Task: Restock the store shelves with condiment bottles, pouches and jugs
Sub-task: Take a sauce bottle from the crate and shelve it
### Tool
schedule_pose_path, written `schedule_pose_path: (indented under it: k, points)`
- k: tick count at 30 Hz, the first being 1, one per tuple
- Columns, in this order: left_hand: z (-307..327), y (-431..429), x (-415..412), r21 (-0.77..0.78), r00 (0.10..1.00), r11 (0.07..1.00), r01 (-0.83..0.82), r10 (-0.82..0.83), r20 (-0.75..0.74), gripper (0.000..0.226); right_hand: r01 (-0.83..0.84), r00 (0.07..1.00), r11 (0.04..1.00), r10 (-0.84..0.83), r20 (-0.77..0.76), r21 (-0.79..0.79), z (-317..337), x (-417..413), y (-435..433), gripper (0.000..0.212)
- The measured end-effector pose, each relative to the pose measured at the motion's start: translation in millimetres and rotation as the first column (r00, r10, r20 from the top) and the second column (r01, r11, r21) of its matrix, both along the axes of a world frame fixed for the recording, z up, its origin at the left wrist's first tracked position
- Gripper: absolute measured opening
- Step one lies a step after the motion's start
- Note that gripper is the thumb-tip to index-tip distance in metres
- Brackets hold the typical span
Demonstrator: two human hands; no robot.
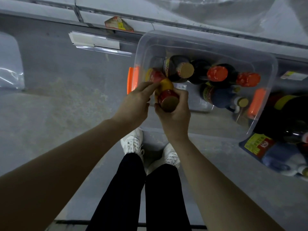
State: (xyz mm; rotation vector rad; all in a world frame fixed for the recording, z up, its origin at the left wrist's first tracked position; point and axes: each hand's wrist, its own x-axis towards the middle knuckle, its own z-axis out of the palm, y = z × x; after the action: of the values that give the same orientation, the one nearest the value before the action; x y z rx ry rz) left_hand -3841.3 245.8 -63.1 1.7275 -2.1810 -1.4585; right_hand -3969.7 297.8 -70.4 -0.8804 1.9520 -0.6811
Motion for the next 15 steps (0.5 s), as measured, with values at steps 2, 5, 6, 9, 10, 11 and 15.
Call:
schedule_pose_path:
  k: [2, 5, 6, 9, 10, 11, 15]
  points:
    - [-3, 1, -1, 0.018, 0.999, 1.0, 0.022, -0.022, 0.026, 0.07, -0.037, 0.999, 0.999, 0.037, 0.01, -0.028, 1, -10, -3, 0.052]
    - [-3, -4, -7, 0.031, 0.998, 0.998, 0.058, -0.059, 0.035, 0.071, -0.069, 0.995, 0.997, 0.07, 0.069, -0.02, 13, -25, -5, 0.047]
    - [-1, -8, -10, 0.041, 0.996, 0.996, 0.075, -0.076, 0.038, 0.073, -0.076, 0.992, 0.997, 0.077, 0.095, -0.01, 20, -30, -4, 0.047]
    - [7, -18, -14, 0.114, 0.988, 0.982, 0.15, -0.154, 0.033, 0.078, -0.065, 0.985, 0.998, 0.064, 0.161, -0.005, 46, -46, 1, 0.053]
    - [12, -21, -15, 0.145, 0.984, 0.974, 0.174, -0.178, 0.019, 0.079, -0.037, 0.981, 0.999, 0.04, 0.192, -0.016, 57, -53, 1, 0.055]
    - [19, -25, -17, 0.173, 0.982, 0.967, 0.186, -0.189, -0.001, 0.081, -0.014, 0.976, 0.999, 0.02, 0.217, -0.03, 68, -61, -1, 0.057]
    - [57, -44, -31, 0.229, 0.986, 0.962, 0.149, -0.127, -0.109, 0.085, 0.049, 0.952, 0.998, -0.037, 0.304, -0.034, 115, -92, -22, 0.057]
